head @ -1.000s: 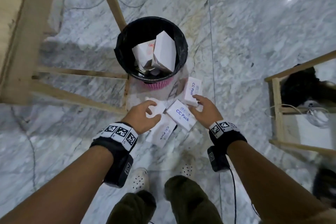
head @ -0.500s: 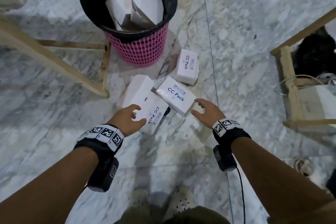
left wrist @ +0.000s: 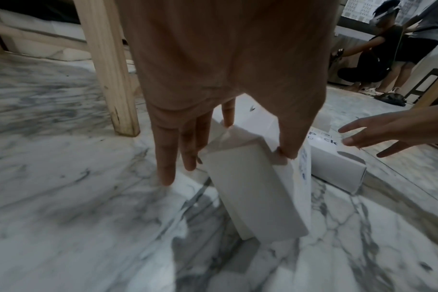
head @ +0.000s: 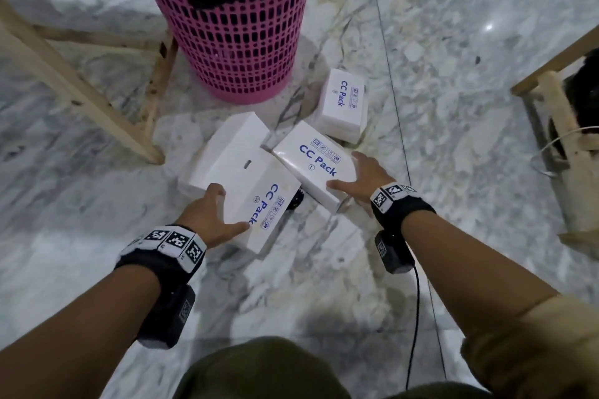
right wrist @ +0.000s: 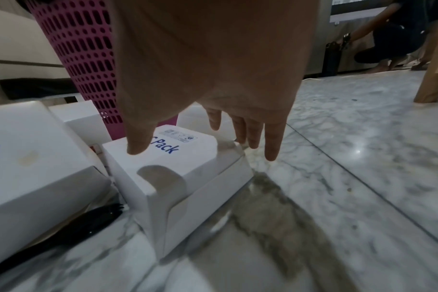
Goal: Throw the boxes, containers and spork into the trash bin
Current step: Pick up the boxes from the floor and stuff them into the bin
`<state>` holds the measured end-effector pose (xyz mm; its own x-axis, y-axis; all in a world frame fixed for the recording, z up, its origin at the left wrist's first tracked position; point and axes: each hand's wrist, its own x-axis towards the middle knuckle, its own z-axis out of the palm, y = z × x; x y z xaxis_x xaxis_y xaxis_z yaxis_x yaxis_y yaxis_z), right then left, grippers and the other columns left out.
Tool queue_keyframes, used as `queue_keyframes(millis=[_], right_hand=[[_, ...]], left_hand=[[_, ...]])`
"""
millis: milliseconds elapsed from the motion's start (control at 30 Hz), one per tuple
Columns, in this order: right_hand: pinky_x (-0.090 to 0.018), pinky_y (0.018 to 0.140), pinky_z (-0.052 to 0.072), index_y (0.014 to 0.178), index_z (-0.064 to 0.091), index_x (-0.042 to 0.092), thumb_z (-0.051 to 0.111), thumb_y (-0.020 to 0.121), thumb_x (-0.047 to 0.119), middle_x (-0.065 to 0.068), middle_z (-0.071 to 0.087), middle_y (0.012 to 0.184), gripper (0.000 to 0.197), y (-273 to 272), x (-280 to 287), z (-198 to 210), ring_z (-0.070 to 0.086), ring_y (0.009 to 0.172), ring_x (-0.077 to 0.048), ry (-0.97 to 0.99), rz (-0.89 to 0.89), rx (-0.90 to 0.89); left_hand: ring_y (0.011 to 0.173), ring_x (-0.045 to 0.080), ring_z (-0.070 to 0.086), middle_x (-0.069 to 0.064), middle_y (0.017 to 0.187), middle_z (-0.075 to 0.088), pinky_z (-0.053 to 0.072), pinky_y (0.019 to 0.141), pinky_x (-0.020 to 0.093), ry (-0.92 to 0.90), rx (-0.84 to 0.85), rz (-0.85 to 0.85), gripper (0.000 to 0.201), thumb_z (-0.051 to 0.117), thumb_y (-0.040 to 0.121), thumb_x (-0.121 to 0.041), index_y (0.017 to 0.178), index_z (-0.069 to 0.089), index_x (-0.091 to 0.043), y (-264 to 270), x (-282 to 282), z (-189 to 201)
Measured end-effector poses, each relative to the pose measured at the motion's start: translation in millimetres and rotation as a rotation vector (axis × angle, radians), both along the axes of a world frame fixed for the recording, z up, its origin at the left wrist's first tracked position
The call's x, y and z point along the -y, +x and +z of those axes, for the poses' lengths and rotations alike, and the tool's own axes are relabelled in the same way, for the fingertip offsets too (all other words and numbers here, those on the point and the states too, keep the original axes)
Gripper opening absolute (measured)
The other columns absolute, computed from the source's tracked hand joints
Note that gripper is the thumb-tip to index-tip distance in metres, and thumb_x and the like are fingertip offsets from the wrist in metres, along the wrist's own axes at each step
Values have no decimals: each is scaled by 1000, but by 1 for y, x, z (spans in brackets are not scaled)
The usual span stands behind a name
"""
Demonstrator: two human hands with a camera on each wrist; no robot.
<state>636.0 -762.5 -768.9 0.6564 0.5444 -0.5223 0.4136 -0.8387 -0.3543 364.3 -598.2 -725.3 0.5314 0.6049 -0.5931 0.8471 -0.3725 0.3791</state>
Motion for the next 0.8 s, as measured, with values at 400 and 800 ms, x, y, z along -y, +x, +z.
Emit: queue_keyframes(millis=[400, 800], right_hand=[[-42, 106, 32, 140, 34, 17, 83, 54, 65, -16, 39, 133, 110, -2, -5, -17, 37, 128, -34, -116, -76, 17], [-44, 101, 44, 135, 21, 22, 88, 44, 60, -8, 42, 128, 120, -13, 6, -20, 49, 120, -31, -20, -196, -148]], left_hand=[[93, 28, 52, 9, 107, 51, 37, 77, 30, -33, 43, 57, 75, 79, 70, -34, 119, 27, -9, 1, -1, -19], [95, 31, 57, 8, 105, 50, 41, 78, 33, -15, 60, 13, 73, 76, 74, -32, 119, 23, -8, 1, -2, -27]])
